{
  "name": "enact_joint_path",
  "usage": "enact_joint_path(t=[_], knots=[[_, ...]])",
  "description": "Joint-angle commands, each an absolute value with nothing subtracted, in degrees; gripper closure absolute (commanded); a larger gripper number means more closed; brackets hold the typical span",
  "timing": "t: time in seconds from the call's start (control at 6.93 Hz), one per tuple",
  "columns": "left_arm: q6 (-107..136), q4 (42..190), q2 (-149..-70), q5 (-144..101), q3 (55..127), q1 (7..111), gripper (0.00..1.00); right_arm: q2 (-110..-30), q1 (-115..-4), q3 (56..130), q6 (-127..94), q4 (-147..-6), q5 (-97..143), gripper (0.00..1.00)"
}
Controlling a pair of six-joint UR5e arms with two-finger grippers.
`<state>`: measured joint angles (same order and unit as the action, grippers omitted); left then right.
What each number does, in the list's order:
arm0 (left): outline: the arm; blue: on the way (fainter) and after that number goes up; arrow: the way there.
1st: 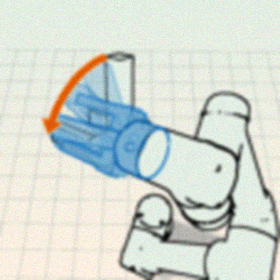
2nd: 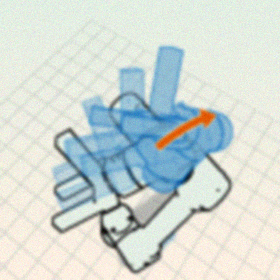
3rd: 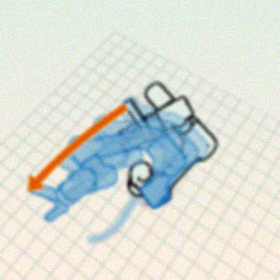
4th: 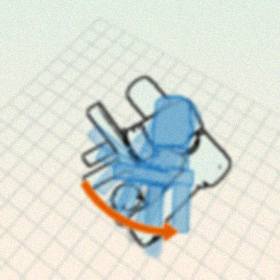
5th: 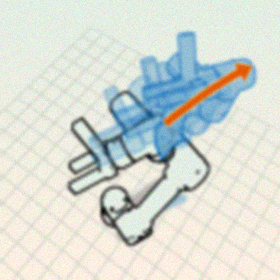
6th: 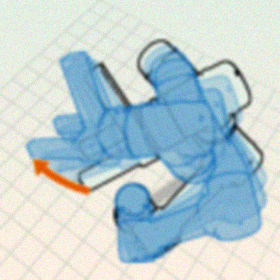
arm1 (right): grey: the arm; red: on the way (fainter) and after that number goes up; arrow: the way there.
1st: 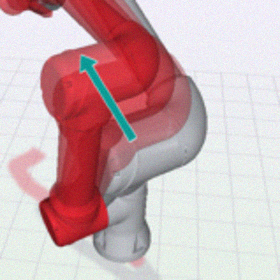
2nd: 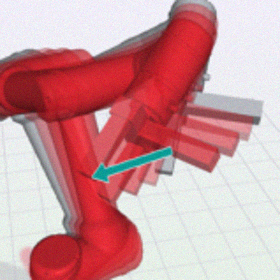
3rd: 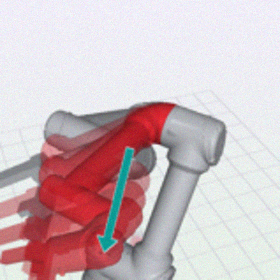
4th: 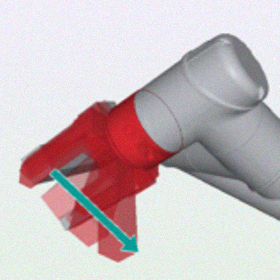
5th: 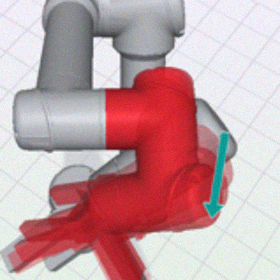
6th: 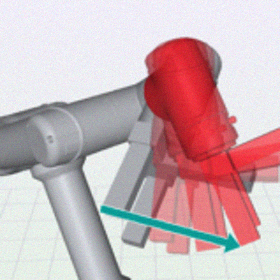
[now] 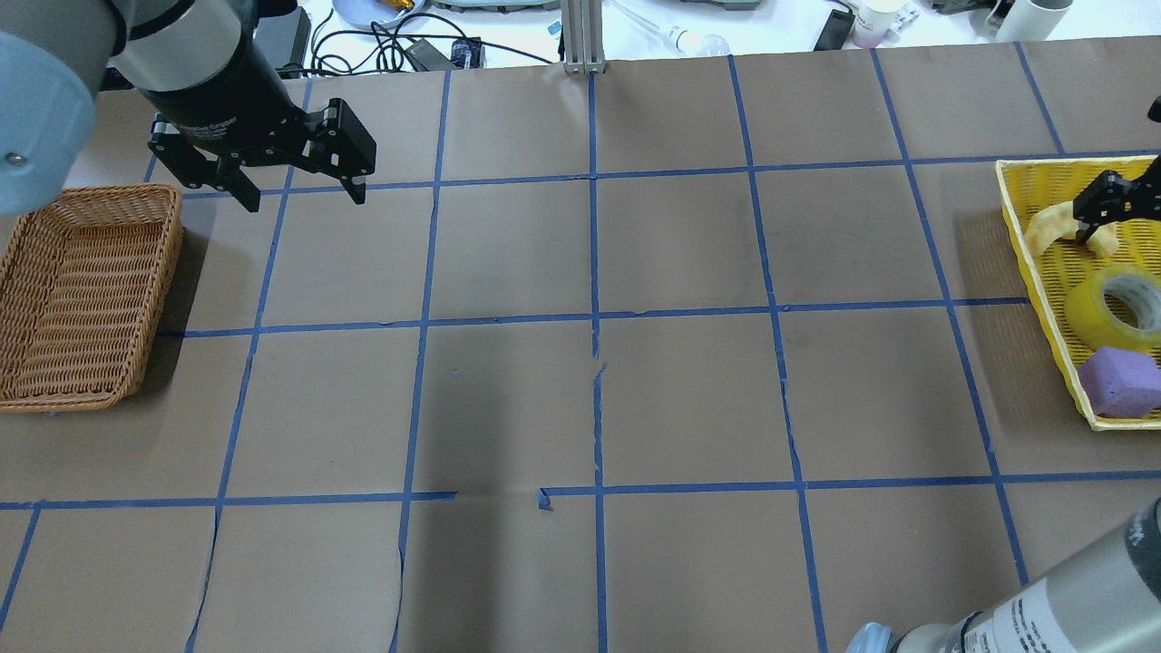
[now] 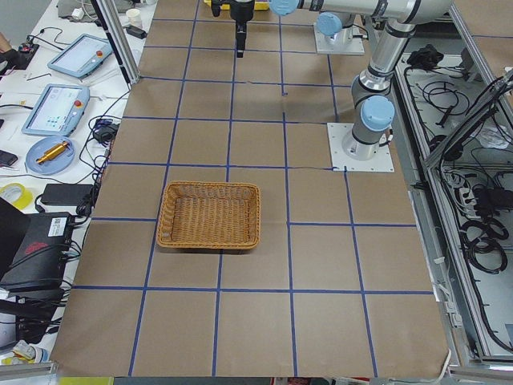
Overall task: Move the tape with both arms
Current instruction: 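Reach the right gripper down into the yellow basket onto the yellow tape roll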
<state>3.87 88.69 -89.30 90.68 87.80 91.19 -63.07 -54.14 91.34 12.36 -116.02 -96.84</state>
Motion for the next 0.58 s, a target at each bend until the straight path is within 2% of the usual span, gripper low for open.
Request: enact_joint_path(t=[0.0,0.29,0.43], knots=[[3.9,88.7,-89.3,90.6,87.8,91.1,0.00,-60.5,-53.7,92.5,6.5,-117.2,-98.8,0.00],[3.9,88.7,-89.3,90.7,87.8,91.1,0.00,-60.6,-53.7,94.7,4.7,-117.4,-98.7,0.00],[3.9,88.7,-89.3,90.6,87.8,91.1,0.00,-60.6,-53.7,94.7,4.7,-117.4,-98.5,0.37]])
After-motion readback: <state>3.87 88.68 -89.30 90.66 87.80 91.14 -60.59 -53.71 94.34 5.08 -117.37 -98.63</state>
